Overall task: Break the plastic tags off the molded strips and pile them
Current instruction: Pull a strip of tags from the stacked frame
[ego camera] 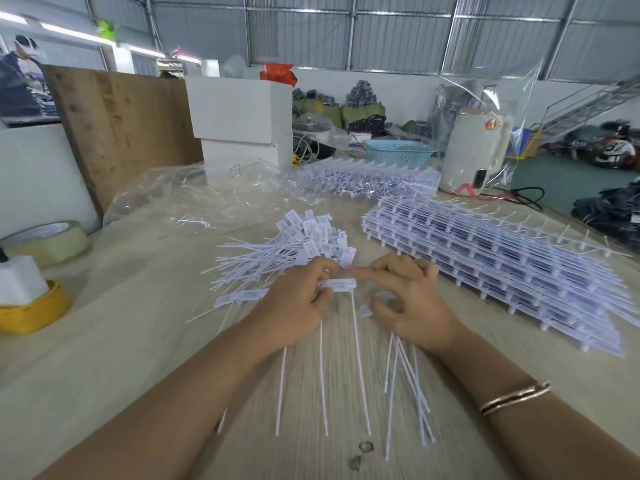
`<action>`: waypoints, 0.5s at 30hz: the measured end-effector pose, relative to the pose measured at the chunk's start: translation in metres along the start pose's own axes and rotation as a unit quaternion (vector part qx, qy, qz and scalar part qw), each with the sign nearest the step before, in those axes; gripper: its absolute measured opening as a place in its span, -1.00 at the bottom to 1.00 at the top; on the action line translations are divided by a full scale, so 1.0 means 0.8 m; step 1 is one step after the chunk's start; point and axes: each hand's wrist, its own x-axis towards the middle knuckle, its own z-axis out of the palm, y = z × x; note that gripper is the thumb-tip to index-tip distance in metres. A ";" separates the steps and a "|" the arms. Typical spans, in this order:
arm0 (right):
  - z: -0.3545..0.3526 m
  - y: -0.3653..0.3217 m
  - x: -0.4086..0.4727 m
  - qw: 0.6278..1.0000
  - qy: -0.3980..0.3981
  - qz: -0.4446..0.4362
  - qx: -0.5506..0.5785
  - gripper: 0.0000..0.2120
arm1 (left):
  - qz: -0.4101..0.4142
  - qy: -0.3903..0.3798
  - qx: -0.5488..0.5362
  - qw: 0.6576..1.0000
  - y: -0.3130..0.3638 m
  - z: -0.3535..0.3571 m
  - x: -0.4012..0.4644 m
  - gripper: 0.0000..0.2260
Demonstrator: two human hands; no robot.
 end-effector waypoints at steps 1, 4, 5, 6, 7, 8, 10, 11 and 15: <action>0.003 -0.003 0.001 0.999 0.004 -0.035 -0.035 -0.65 | 0.008 -0.001 -0.007 1.000 0.004 0.002 0.000 -0.72; 0.006 -0.004 0.005 0.989 0.064 -0.094 -0.099 -0.73 | 0.004 -0.009 -0.024 1.000 0.008 0.005 0.001 -0.75; 0.004 -0.004 0.006 0.986 0.081 -0.104 -0.103 -0.75 | -0.011 -0.011 -0.022 1.000 0.007 0.003 0.003 -0.76; 0.002 -0.002 0.006 0.984 0.095 -0.111 -0.105 -0.76 | -0.025 -0.011 -0.007 1.000 0.004 0.000 0.004 -0.77; 0.001 -0.001 0.005 0.982 0.105 -0.112 -0.107 -0.75 | -0.031 -0.011 0.018 0.999 -0.001 -0.003 0.005 -0.79; 0.000 0.000 0.004 0.981 0.110 -0.108 -0.114 -0.74 | -0.031 -0.013 0.042 0.999 -0.005 -0.006 0.005 -0.81; -0.001 0.001 0.003 0.982 0.103 -0.094 -0.128 -0.74 | -0.021 -0.021 0.054 0.998 -0.010 -0.008 0.004 -0.87; 0.000 0.001 0.003 0.983 0.094 -0.085 -0.130 -0.74 | -0.015 -0.024 0.045 0.999 -0.011 -0.008 0.003 -0.84; -0.001 -0.001 0.004 0.994 0.055 -0.048 -0.083 -0.76 | 0.007 -0.027 0.005 1.000 -0.012 -0.008 0.005 -0.87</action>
